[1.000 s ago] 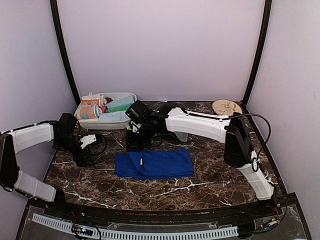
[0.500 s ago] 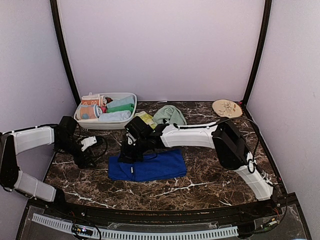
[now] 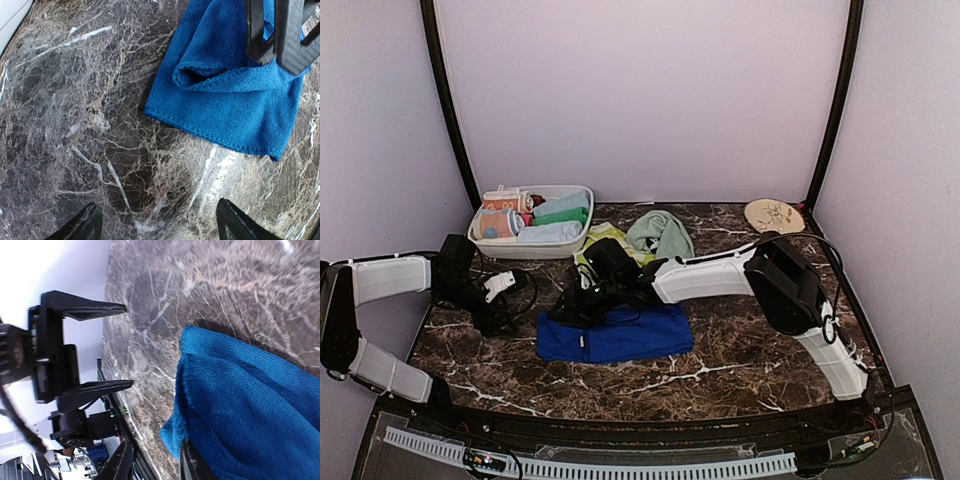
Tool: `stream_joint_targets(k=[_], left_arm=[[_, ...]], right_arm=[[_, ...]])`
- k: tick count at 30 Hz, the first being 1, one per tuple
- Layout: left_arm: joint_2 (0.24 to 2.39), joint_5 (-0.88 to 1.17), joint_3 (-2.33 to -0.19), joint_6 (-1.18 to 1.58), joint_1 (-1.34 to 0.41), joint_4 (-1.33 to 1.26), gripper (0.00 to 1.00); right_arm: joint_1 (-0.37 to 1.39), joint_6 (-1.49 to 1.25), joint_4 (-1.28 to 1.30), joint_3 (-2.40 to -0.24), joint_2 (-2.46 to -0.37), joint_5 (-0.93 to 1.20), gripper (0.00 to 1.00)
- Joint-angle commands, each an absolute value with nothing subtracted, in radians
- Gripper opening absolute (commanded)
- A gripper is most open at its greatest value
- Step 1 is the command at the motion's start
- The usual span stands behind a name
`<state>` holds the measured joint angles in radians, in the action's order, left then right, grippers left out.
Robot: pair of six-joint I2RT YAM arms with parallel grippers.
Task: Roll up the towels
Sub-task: Fold the towel at the center of the board, then smooth out the towel at the center of the board.
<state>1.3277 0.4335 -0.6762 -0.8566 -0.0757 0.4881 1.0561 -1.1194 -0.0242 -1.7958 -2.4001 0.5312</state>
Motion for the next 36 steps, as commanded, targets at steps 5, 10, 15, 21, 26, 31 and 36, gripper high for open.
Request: stream_joint_targets(k=[5,10,15,21,26,31,36], left_arm=[[1.353,0.546,-0.757,-0.795,-0.071,0.521,0.81],[1.411,0.595,-0.823,-0.743,-0.085,0.506,0.79],[1.484,0.559,-0.859,-0.7,-0.129,0.456,0.76],[1.539,0.478,-0.824,-0.716,-0.135,0.428,0.75],[1.532,0.463,-0.796,-0.731,-0.134,0.423,0.75],[1.535,0.47,-0.806,-0.716,-0.134,0.419,0.74],[1.515,0.514,-0.839,-0.67,-0.136,0.438,0.74]], right_arm=[[1.001,-1.133,-0.083,-1.6,-2.118,0.555,0.32],[1.014,-1.133,0.095,-1.52,-2.092,0.555,0.32],[1.067,-1.133,0.152,-1.581,-2.175,0.555,0.32],[1.093,-1.133,0.145,-1.624,-2.25,0.555,0.32],[1.109,-1.133,0.132,-1.621,-2.25,0.555,0.32],[1.114,-1.133,0.162,-1.635,-2.202,0.555,0.32],[1.078,-1.133,0.191,-1.534,-2.082,0.277,0.32]])
